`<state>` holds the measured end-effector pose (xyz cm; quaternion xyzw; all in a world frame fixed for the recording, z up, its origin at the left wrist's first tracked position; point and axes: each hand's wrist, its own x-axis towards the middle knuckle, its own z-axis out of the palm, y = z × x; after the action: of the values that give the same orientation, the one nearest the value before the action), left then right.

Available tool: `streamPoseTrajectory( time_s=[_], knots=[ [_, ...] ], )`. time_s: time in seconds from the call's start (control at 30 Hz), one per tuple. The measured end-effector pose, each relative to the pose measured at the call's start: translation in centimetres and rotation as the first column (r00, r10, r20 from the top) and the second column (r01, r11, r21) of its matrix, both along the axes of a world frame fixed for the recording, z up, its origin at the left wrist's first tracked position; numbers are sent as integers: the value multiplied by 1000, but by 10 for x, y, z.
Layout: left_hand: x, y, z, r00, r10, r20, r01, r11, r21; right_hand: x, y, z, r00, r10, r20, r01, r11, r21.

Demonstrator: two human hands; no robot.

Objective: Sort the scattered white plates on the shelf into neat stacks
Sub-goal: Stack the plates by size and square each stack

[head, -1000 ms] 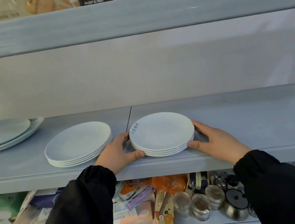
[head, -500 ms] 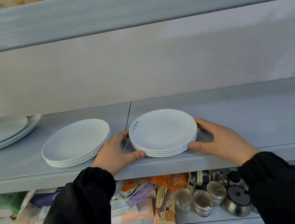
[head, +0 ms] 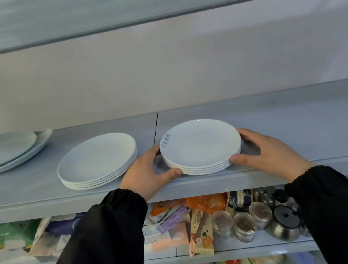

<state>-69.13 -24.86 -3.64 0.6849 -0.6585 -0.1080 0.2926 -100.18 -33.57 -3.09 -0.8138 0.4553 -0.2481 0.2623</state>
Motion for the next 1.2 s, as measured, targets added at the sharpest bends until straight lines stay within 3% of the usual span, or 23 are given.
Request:
streamPoseTrajectory(
  time_s=[0.13, 0.3, 0.57, 0.8, 1.2],
  knots=[
    [2, 11, 8, 989, -13, 144, 13, 1000, -3, 10, 8, 11, 999, -42, 29, 43, 999, -7],
    [33, 36, 44, 969, 34, 246, 16, 979, -201, 57, 18, 25, 985, -90, -148, 68, 987, -146],
    [148, 94, 65, 914, 190, 358, -109, 966, -234, 181, 63, 54, 983, 50, -178, -93, 967, -237],
    [260, 168, 63, 881, 330, 338, -276, 940, -201, 301, 106, 68, 964, 162, -210, -209, 952, -225],
    [390, 251, 50, 864, 405, 298, -363, 913, -189, 440, 173, 59, 945, 274, -180, -303, 938, -168]
  ],
)
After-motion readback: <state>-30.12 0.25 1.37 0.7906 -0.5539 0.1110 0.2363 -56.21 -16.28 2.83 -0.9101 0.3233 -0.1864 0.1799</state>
